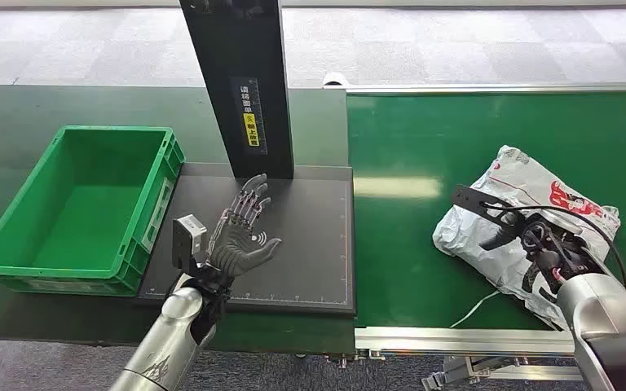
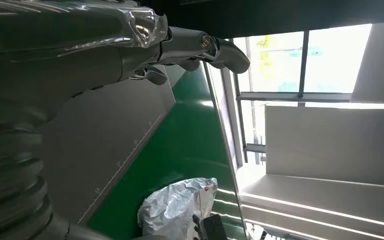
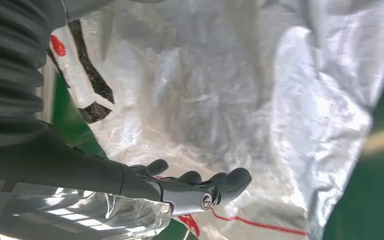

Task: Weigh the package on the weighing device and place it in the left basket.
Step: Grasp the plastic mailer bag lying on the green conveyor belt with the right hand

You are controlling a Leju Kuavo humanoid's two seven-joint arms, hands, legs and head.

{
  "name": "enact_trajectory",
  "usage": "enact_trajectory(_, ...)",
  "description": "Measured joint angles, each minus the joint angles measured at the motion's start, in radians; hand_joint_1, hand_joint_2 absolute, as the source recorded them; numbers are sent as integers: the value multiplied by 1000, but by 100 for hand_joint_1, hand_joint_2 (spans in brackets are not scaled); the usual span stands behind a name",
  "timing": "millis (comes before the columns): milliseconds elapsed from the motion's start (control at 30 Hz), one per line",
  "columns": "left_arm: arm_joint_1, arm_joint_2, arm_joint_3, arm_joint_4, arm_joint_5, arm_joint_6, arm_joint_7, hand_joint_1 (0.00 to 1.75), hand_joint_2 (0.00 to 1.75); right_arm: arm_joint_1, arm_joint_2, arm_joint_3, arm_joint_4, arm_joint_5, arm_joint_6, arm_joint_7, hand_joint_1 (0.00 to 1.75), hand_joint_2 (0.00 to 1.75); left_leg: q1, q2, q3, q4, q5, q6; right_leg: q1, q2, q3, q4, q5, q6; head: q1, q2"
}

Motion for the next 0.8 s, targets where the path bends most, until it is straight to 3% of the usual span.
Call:
enact_trajectory(300,49,-4,6,-12,-16,14,21,0,175,13,-58,29,13,14,67,20,0,175,0,0,0,0,0,0,0,0,0,0,0,0,0,0)
enact_trajectory(533,49,-19,9,-8,-51,6,46,0,175,129,-95,33,5,6,82,-62,0,175,0,-1,1,0,0,0,0,-2,1,-1,0,0,0,0)
enact_trajectory(567,49,-21,9,-7,-54,5,49,0,175,148,-98,34,-1,7,73,-70,9,175,0,-1,1,0,0,0,0,-2,1,-1,0,0,0,0)
enact_trajectory(667,46,-25,9,-3,-64,4,58,0,175,187,-109,34,-25,11,63,-90,135,175,0,-1,3,0,-1,0,0,-2,3,-1,-1,1,0,0)
enact_trajectory(700,45,-27,9,-2,-67,4,60,0,175,197,-114,34,-33,12,64,-96,170,175,0,-2,3,0,-1,0,0,-2,4,-1,-1,1,0,0)
enact_trajectory(800,40,-32,10,2,-73,4,64,0,175,216,-125,33,-58,22,67,-110,175,175,0,-1,6,0,-1,0,0,-3,7,-1,-1,1,0,0)
